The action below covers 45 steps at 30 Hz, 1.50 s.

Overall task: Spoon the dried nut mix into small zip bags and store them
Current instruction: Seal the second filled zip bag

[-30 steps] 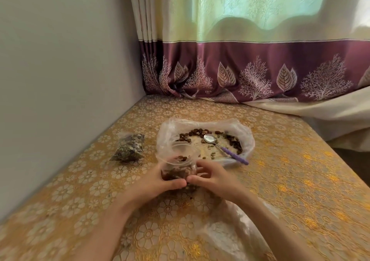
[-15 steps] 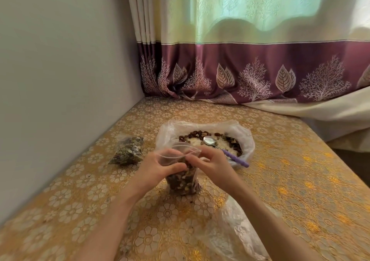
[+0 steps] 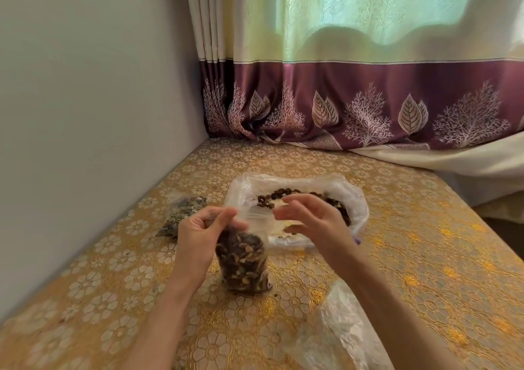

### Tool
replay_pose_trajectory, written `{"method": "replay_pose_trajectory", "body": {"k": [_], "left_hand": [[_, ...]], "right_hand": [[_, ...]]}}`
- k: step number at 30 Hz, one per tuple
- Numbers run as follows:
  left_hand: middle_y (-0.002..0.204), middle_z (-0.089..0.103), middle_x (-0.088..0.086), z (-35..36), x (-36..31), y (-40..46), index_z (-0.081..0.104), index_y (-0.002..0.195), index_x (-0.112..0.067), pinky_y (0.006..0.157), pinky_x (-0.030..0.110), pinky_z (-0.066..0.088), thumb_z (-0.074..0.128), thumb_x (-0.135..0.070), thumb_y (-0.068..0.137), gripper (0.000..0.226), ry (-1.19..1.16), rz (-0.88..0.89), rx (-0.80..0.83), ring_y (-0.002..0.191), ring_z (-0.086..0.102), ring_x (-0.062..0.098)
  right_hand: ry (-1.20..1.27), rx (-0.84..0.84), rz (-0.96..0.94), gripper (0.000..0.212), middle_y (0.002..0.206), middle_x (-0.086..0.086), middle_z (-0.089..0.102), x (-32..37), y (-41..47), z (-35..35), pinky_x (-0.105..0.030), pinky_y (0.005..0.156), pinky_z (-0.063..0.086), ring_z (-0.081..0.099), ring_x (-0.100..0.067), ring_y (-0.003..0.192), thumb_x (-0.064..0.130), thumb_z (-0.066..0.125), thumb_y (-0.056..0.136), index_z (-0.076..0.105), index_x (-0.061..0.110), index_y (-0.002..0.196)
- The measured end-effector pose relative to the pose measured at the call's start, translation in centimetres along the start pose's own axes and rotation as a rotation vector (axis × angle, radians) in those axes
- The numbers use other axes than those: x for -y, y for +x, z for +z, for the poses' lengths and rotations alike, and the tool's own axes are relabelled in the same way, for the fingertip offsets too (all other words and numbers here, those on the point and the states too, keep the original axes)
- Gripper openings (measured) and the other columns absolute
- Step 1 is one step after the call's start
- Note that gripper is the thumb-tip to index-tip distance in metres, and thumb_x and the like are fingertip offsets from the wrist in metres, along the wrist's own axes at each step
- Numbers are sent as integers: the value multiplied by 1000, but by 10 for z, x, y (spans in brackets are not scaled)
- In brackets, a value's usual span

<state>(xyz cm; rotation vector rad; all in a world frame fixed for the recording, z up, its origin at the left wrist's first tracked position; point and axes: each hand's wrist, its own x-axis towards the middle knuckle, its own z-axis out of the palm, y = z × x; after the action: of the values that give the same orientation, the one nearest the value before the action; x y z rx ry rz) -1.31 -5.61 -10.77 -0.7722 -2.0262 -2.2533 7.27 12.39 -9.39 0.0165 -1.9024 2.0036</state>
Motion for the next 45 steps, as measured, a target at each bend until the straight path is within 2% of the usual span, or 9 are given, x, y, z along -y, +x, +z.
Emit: {"method": "replay_pose_trajectory", "body": {"k": [2,4,8,11,18,23,31,37,45], "left_hand": [[72,73,0,3,0,-1,73,71,-24,80,35,49,66,-48,67,25,3,-14,-18,76,69,10],[72,73,-3,3,0,-1,74,70,-29,76,30,52,65,-51,64,24,32,-22,-5,77,69,7],[80,74,9,-15,-1,3,68,94,-11,67,24,57,66,-37,71,35,-34,-99,119,80,71,21],[84,73,16,-20,-2,4,67,93,-2,71,28,58,65,-24,73,30,-90,-104,113,82,71,29],[81,73,14,-12,0,3,67,91,-2,69,27,58,65,-22,74,26,-98,-62,69,79,71,27],[82,73,16,-14,2,5,70,87,-6,69,28,58,67,-23,73,22,-123,-105,76,80,71,29],[81,72,18,-16,3,6,68,86,-4,64,27,58,68,-21,70,24,-170,-129,88,77,71,31],[75,73,13,-15,0,5,67,84,-2,62,23,57,68,-19,70,22,-98,-52,55,72,72,27],[71,73,0,-10,-3,0,67,81,-3,62,14,53,66,-24,70,23,41,54,16,69,71,12]], "right_hand": [[-114,129,101,40,100,1,72,-4,0,8,-23,80,54,68,-13,93,33,66,75,61,17,111],[-209,197,117,30,101,-1,72,-10,-1,16,-24,82,54,68,-15,94,22,66,81,65,13,111],[-162,94,47,15,85,-8,74,-12,-2,19,-21,73,54,69,-16,80,12,61,87,72,3,90],[-53,25,60,19,89,-18,72,-14,-1,17,-25,76,55,67,-21,82,8,55,91,71,-1,87],[-148,-103,-131,14,79,-6,73,-13,-2,18,-19,64,50,67,-13,74,6,60,88,73,9,82],[26,-86,-58,19,82,-15,72,-11,-2,13,-21,55,49,67,-18,74,20,66,77,73,3,85],[-3,-63,-69,9,73,-10,70,-7,-1,10,-20,51,48,66,-17,69,6,63,85,72,4,83],[119,-84,16,22,71,-7,70,-6,-3,9,-18,49,44,63,-14,70,27,68,70,75,6,75],[46,-117,-12,15,66,-5,67,-8,-2,15,-17,49,45,58,-13,60,8,61,88,70,6,76]]}}
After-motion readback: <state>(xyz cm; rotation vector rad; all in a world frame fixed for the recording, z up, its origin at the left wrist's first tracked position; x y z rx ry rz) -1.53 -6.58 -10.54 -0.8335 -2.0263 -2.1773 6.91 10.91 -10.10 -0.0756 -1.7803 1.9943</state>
